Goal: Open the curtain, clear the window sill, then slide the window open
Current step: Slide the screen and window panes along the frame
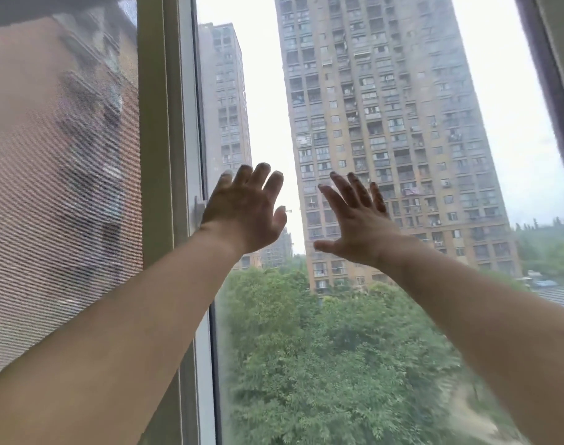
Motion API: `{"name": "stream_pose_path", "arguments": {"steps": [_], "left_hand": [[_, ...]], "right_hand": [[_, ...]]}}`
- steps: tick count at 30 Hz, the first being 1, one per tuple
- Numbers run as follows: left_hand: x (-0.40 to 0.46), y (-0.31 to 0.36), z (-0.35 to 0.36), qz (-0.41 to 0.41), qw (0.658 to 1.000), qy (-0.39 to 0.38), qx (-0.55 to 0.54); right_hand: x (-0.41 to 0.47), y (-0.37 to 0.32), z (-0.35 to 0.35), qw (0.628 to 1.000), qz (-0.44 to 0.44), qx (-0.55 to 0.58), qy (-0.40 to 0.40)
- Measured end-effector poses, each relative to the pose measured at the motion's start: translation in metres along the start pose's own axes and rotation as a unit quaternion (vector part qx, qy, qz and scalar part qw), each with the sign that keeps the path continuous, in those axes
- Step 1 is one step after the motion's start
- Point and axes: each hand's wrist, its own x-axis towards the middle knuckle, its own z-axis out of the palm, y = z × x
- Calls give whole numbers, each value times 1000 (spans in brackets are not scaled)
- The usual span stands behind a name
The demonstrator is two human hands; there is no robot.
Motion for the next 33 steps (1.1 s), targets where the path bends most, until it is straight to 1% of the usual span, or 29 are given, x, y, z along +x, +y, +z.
{"name": "stream_pose_path", "arguments": {"steps": [3, 8, 11, 14, 17, 20, 23, 26, 28, 30, 33], "left_hand": [[8, 27, -8, 8, 1000, -9, -4], [24, 92, -31, 14, 1000, -18, -14], [35, 132, -43, 18, 999, -34, -10], [44, 164, -51, 3, 998, -48, -32], [52, 185, -53, 25, 996, -76, -29], [62, 195, -57, 21, 996, -80, -31], [76, 207, -58, 38, 996, -77, -40], [90, 226, -56, 79, 992, -58, -73], [91, 242, -51, 148, 984, -50, -83], [90, 259, -45, 218, 971, -62, -70], [88, 274, -37, 258, 961, -97, -23]], "right_hand": [[-13, 39, -9, 1000, 21, 11, 10], [-42, 111, -26, 999, 31, 14, 11], [-61, 153, -34, 1000, 23, 7, -1], [-75, 190, -41, 999, 26, 6, -18], [-80, 217, -49, 999, 33, 12, -27], [-79, 235, -57, 998, 37, 40, -10], [-81, 251, -58, 997, 50, 62, 6], [-82, 269, -54, 992, 86, 87, 18], [-84, 282, -53, 988, 117, 102, 22], [-90, 297, -54, 979, 152, 134, 28], [-97, 315, -63, 963, 172, 205, 38]]}}
